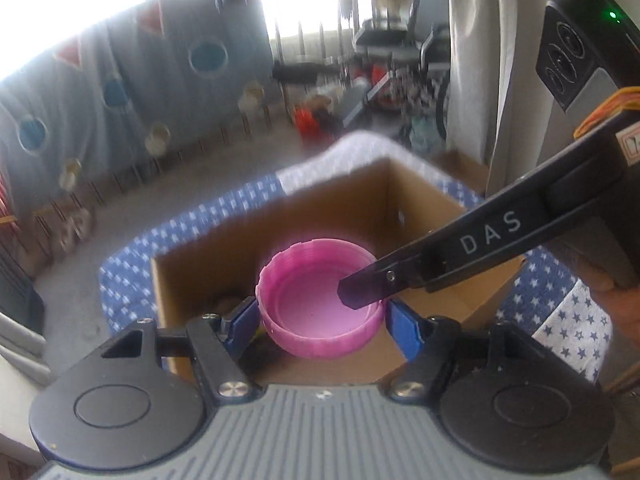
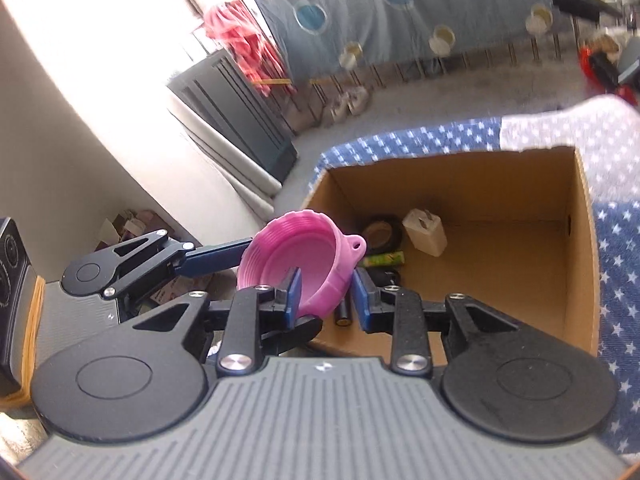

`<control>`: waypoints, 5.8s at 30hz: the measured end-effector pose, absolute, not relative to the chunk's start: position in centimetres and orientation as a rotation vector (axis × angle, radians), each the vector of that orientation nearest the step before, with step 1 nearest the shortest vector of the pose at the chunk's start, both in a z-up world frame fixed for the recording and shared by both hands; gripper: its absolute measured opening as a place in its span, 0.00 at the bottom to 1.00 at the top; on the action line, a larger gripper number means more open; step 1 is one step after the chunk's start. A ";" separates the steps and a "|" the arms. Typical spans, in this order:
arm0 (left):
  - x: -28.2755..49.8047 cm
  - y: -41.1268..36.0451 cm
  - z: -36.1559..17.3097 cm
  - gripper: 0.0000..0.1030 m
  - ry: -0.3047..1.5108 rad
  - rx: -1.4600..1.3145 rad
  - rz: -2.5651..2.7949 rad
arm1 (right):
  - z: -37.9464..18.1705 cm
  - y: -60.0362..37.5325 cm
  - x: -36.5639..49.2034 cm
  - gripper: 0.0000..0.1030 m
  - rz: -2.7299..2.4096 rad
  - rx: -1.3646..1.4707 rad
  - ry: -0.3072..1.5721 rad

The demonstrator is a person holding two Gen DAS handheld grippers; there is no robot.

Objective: Organize rigid objects
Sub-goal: 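Lift the pink cap with the right gripper over the box and release, then withdraw the right gripper from the box toward the remaining objects, then reach the right gripper down to the green dropper bottle, then close the right gripper around the green dropper bottle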

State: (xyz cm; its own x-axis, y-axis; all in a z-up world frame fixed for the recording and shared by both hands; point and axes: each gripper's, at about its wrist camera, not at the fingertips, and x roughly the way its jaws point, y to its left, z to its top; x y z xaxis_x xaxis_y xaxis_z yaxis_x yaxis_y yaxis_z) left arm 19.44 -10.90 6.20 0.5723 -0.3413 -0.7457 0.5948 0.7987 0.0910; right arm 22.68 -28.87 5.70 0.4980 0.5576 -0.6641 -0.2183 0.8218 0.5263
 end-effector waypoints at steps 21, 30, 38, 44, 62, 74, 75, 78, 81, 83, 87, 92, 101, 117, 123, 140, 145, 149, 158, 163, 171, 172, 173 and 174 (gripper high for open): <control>30.2 -14.3 -4.0 0.68 1.280 0.432 -0.586 | -7.7 -27.4 32.3 0.28 0.467 0.353 1.395; 29.3 -12.8 -1.9 0.68 1.255 0.372 -0.572 | -6.8 -27.8 31.9 0.41 0.459 0.400 1.345; 24.9 -10.0 4.4 0.68 1.067 0.331 -0.546 | 0.3 -30.6 26.6 0.43 0.459 0.487 1.072; 19.4 -6.9 9.3 0.71 0.929 0.249 -0.555 | 5.5 -32.7 18.1 0.49 0.441 0.503 0.837; 5.8 -3.6 5.1 0.77 0.847 0.060 -0.551 | 1.4 -27.4 -0.3 0.99 0.180 0.366 0.602; 4.0 -4.3 3.2 0.77 0.815 0.118 -0.490 | 1.8 -26.6 -1.3 0.99 0.081 0.253 0.551; 4.1 -4.5 3.0 0.77 0.812 0.128 -0.488 | 1.6 -26.6 -1.3 0.99 0.074 0.252 0.550; 3.8 -5.1 2.6 0.77 0.797 0.164 -0.482 | 1.0 -26.6 -1.1 0.99 0.062 0.258 0.555; 3.7 -5.6 2.1 0.77 0.788 0.193 -0.485 | 0.6 -26.9 -0.8 0.99 0.078 0.276 0.561; 3.7 -5.9 1.8 0.77 0.784 0.208 -0.486 | 0.4 -26.8 -0.8 0.99 0.091 0.281 0.564; 3.6 -6.5 1.1 0.77 0.766 0.257 -0.486 | -0.1 -26.9 -0.4 0.99 0.115 0.299 0.574; 3.8 -7.5 0.3 0.77 0.744 0.300 -0.503 | -1.0 -27.5 0.2 0.99 0.145 0.361 0.585; 4.7 -9.9 -1.5 0.77 0.695 0.338 -0.542 | -3.2 -30.3 0.6 0.99 0.168 0.466 0.616; 8.7 -13.0 -3.8 0.61 0.633 0.458 -0.478 | -5.8 -28.8 8.9 0.72 0.369 0.516 0.691; 10.3 -13.2 -4.0 0.51 0.653 0.442 -0.472 | -7.1 -27.9 12.5 0.58 0.421 0.529 0.742; 7.8 -12.9 -2.7 0.30 0.638 0.336 -0.532 | -5.6 -28.8 10.5 0.22 0.388 0.505 0.759; 7.2 -13.7 -3.3 0.30 0.666 0.335 -0.574 | -5.2 -29.9 8.5 0.22 0.354 0.481 0.761; 6.6 -13.9 -3.3 0.36 0.653 0.365 -0.591 | -6.1 -30.8 7.8 0.22 0.357 0.510 0.778; 8.6 -14.8 -4.7 0.39 0.731 0.353 -0.596 | -6.1 -31.6 7.6 0.21 0.360 0.530 0.786; 9.4 -14.9 -5.3 0.34 0.766 0.328 -0.596 | -5.9 -31.6 7.7 0.23 0.360 0.530 0.791; 9.4 -14.9 -5.6 0.33 0.765 0.332 -0.600 | -5.8 -31.2 8.1 0.25 0.351 0.496 0.791; 9.4 -14.9 -5.6 0.33 0.765 0.333 -0.599 | -5.9 -31.1 8.1 0.25 0.349 0.492 0.793; 9.4 -14.9 -5.7 0.33 0.767 0.332 -0.599 | -6.0 -31.1 8.2 0.25 0.348 0.490 0.796; 9.4 -14.8 -5.7 0.33 0.767 0.330 -0.600 | -6.1 -31.0 8.2 0.25 0.347 0.491 0.798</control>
State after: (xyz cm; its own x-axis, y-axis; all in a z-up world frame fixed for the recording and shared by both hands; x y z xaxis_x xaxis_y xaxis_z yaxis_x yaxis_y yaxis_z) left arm 9.44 -14.84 -5.72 0.5666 -0.3837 -0.7292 0.6151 0.7858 0.0645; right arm 8.24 -31.04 -6.06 0.6522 0.4721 -0.5931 -0.1119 0.8338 0.5406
